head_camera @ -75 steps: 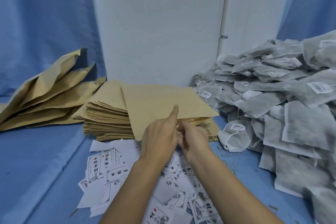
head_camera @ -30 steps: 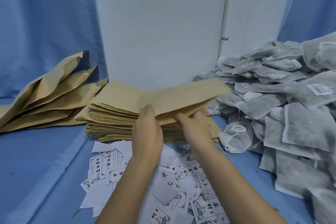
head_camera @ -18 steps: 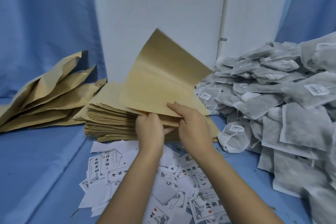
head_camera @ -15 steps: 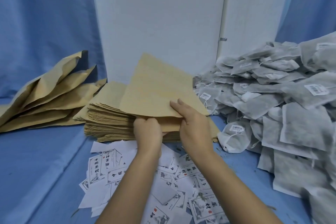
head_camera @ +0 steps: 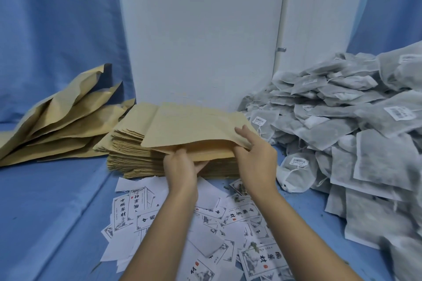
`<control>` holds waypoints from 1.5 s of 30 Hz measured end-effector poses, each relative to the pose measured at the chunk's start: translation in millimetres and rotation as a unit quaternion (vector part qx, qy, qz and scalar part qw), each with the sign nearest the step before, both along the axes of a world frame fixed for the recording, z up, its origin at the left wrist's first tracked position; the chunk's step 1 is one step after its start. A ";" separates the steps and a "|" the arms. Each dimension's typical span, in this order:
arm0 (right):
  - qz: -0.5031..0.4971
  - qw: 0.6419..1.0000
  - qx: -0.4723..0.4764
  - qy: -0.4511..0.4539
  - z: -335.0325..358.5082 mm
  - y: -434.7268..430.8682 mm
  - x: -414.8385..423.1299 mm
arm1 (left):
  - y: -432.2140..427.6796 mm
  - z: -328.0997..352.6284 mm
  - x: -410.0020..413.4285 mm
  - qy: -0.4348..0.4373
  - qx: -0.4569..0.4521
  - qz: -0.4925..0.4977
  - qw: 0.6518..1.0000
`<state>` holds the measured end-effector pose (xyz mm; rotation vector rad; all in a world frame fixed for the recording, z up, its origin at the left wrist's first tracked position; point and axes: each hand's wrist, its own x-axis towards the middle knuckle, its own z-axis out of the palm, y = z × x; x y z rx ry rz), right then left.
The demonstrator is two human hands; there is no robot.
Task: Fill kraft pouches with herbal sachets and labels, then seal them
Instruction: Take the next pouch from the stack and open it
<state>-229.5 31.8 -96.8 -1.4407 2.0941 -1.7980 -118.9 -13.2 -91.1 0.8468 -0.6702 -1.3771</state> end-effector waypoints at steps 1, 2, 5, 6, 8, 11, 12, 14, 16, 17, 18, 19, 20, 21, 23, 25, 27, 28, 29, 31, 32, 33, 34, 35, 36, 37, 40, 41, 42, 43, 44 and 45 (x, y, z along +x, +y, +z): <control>0.007 1.000 0.021 0.006 -1.6 -0.4 -2.5 | -0.4 0.3 0.1 0.004 -0.003 0.000 1.000; 0.004 0.998 0.047 0.036 -3.5 -0.9 -4.2 | -0.3 0.0 -0.5 -0.006 -0.008 0.000 1.000; -0.025 0.974 0.110 0.198 -3.1 0.6 -4.2 | 2.2 -2.3 -3.3 -0.067 -0.035 -0.024 0.997; -0.023 0.971 0.106 0.212 -2.7 0.3 -5.2 | 3.1 -2.4 -4.2 -0.078 -0.046 -0.037 0.995; -0.003 0.981 0.089 0.174 -2.1 0.0 -7.6 | 3.5 -2.3 -4.2 -0.097 -0.063 -0.048 0.992; 0.022 0.999 -0.044 0.015 -1.6 1.2 -3.9 | 1.3 -8.1 -4.7 -0.163 -0.068 -0.031 0.984; 0.026 0.996 -0.088 -0.015 -0.6 2.1 -1.8 | 0.8 -10.0 -5.3 -0.195 -0.073 -0.021 0.978; 0.024 0.992 -0.122 -0.029 -0.4 2.1 0.8 | -0.3 -12.9 -6.2 -0.218 -0.068 -0.017 0.974; 0.000 0.994 -0.104 -0.022 0.0 2.4 -0.4 | -0.8 -13.7 -6.8 -0.201 -0.061 -0.035 0.977; -0.012 0.995 -0.092 -0.023 -0.3 2.6 -1.0 | -1.5 -15.2 -6.5 -0.208 -0.066 -0.039 0.975; -0.020 0.996 -0.082 -0.025 -0.5 2.6 -1.2 | -0.8 -15.9 -6.2 -0.231 -0.077 -0.032 0.969; -0.022 0.997 -0.073 -0.026 -0.8 2.6 -1.5 | -0.9 -17.3 -5.3 -0.260 -0.096 -0.019 0.961; -0.022 0.997 -0.063 -0.030 -0.5 2.4 -2.2 | -1.1 -19.4 -3.7 -0.287 -0.127 -0.005 0.950; -0.023 0.998 -0.052 -0.041 0.1 2.0 -3.2 | -0.8 -20.8 -1.9 -0.302 -0.168 0.011 0.938; -0.030 0.996 -0.034 -0.071 1.8 1.5 -6.1 | -2.3 -21.8 2.5 -0.291 -0.234 0.029 0.927; -0.022 0.995 -0.031 -0.090 3.0 1.3 -7.6 | -5.0 -20.9 6.5 -0.285 -0.294 0.041 0.911; 0.000 0.994 -0.034 -0.100 3.1 0.8 -7.5 | -6.0 -21.3 10.3 -0.293 -0.340 0.063 0.892; 0.006 0.994 -0.036 -0.105 3.3 0.9 -7.8 | -5.3 -20.4 11.2 -0.299 -0.355 0.074 0.883; 0.006 0.993 -0.039 -0.109 3.4 1.2 -8.9 | -4.2 -19.9 13.0 -0.307 -0.365 0.086 0.874; -0.005 0.993 -0.044 -0.113 4.0 1.7 -11.6 | -3.8 -20.8 17.8 -0.337 -0.384 0.103 0.853; -0.012 0.992 -0.047 -0.115 4.4 1.7 -12.9 | -5.0 -22.1 20.7 -0.363 -0.394 0.106 0.838; -0.019 0.992 -0.049 -0.116 4.9 1.5 -14.0 | -5.7 -22.8 23.0 -0.396 -0.408 0.110 0.815; -0.024 0.991 -0.050 -0.118 5.5 1.0 -15.0 | -5.6 -23.0 24.5 -0.429 -0.427 0.115 0.788; -0.028 0.991 -0.052 -0.118 6.1 0.4 -15.9 | -4.7 -22.6 25.1 -0.454 -0.451 0.122 0.759; -0.030 0.991 -0.053 -0.118 6.6 -0.3 -16.9 | -3.6 -21.9 25.0 -0.472 -0.475 0.132 0.731; -0.032 0.991 -0.053 -0.117 7.0 -0.9 -18.0 | -2.4 -20.8 24.5 -0.483 -0.496 0.147 0.707; -0.029 0.992 -0.047 -0.116 8.8 -0.8 -20.5 | -1.1 -18.9 23.8 -0.494 -0.527 0.178 0.668; -0.023 0.992 -0.048 -0.115 9.6 -0.2 -20.3 | -1.1 -19.1 24.3 -0.492 -0.532 0.183 0.664; -0.016 0.992 -0.050 -0.115 10.0 0.2 -20.2 | -0.9 -18.9 24.7 -0.489 -0.535 0.188 0.663; -0.007 0.992 -0.055 -0.116 10.5 0.7 -19.8 | -0.3 -18.1 25.0 -0.486 -0.536 0.192 0.663; -0.001 0.991 -0.062 -0.117 11.0 1.5 -19.3 | 0.6 -16.8 25.0 -0.483 -0.537 0.197 0.663; 0.007 0.990 -0.071 -0.119 11.8 2.6 -18.3 | 1.2 -15.3 24.6 -0.481 -0.537 0.203 0.662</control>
